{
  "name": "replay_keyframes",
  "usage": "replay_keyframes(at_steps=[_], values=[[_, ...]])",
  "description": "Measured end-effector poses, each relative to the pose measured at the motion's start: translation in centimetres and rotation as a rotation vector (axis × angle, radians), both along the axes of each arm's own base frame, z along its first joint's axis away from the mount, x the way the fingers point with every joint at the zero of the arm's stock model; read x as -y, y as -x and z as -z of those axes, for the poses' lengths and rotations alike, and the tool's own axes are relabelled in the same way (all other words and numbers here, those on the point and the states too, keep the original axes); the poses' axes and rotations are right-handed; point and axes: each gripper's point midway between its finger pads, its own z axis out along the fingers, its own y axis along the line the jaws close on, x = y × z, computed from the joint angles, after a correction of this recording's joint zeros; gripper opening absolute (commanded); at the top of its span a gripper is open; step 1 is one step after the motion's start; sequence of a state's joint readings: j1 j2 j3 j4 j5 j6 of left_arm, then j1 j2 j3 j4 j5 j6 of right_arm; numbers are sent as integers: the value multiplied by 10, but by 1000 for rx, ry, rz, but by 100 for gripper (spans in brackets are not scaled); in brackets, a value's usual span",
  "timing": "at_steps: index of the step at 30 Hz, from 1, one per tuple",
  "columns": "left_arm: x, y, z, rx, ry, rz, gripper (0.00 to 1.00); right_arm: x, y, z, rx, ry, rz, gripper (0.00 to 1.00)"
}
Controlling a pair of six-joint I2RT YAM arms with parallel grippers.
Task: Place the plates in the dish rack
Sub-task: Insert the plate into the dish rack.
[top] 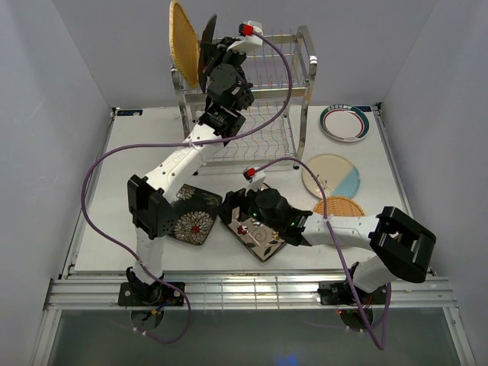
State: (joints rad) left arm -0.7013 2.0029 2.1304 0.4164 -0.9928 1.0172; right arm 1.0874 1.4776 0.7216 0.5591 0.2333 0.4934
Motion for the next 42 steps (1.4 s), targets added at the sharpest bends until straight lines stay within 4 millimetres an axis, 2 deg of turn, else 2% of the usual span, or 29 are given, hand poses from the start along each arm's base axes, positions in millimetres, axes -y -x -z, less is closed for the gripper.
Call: replay_keyframes(at_steps=[3,7,11,19,21,22,23,28,35,42], values=[[-4,-7,4,-1,-1,7,0,0,0,0,0,-1,0,98],[-8,-11,7,2,24,9,9,0,0,0,0,-1,0,98],[-8,-15,8,2,29,24,23,0,0,0,0,-1,0,98],[-11,-17,1,32,61,56,39,0,0,0,0,-1,1,98],[-13,-15,-2,36,67,60,46,0,0,0,0,-1,1,98],[-14,-14,-5,39,69,63,57,0,0,0,0,-1,1,98],[-14,-13,-7,41,70,65,59,0,0,0,0,-1,1,98],[-18,-7,-17,64,92,78,64,0,0,0,0,-1,1,98],[-22,0,-25,77,103,90,83,0,0,0,0,-2,1,98],[-36,28,-47,80,148,154,88,1,-3,0,-4,-4,7,98]])
